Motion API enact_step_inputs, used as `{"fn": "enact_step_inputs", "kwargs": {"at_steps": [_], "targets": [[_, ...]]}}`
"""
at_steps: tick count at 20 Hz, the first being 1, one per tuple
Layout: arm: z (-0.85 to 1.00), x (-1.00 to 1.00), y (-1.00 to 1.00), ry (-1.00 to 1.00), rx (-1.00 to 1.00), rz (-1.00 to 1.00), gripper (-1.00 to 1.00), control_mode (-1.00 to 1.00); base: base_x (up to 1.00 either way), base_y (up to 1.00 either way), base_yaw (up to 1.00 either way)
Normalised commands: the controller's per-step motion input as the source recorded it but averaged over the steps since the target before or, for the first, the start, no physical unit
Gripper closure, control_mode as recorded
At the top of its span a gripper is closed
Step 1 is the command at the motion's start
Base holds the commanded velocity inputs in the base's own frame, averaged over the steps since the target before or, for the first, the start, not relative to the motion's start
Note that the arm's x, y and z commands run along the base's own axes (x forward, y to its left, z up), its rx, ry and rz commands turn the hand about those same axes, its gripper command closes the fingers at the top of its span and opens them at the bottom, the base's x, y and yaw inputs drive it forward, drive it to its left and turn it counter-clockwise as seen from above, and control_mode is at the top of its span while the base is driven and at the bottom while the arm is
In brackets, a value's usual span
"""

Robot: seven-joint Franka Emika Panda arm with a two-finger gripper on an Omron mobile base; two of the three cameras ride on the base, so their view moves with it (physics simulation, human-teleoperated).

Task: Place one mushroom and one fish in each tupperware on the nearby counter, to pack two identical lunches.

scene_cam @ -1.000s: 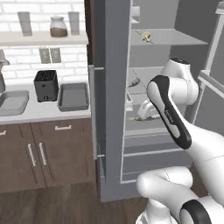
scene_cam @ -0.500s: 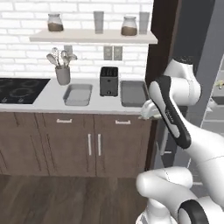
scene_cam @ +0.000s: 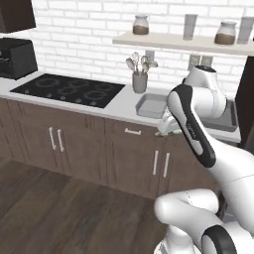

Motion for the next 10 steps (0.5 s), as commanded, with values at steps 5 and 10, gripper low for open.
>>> {"fn": "enact_step_inputs", "kwargs": {"at_steps": [5,10], "targets": [[0.0,0.0,0.0,0.0,0.0,0.0,1.0,1.0,0.22,0.33,-0.06],[0.0,0.0,0.0,0.0,0.0,0.0,1.0,1.0,0.28,0.39,-0.32]]}}
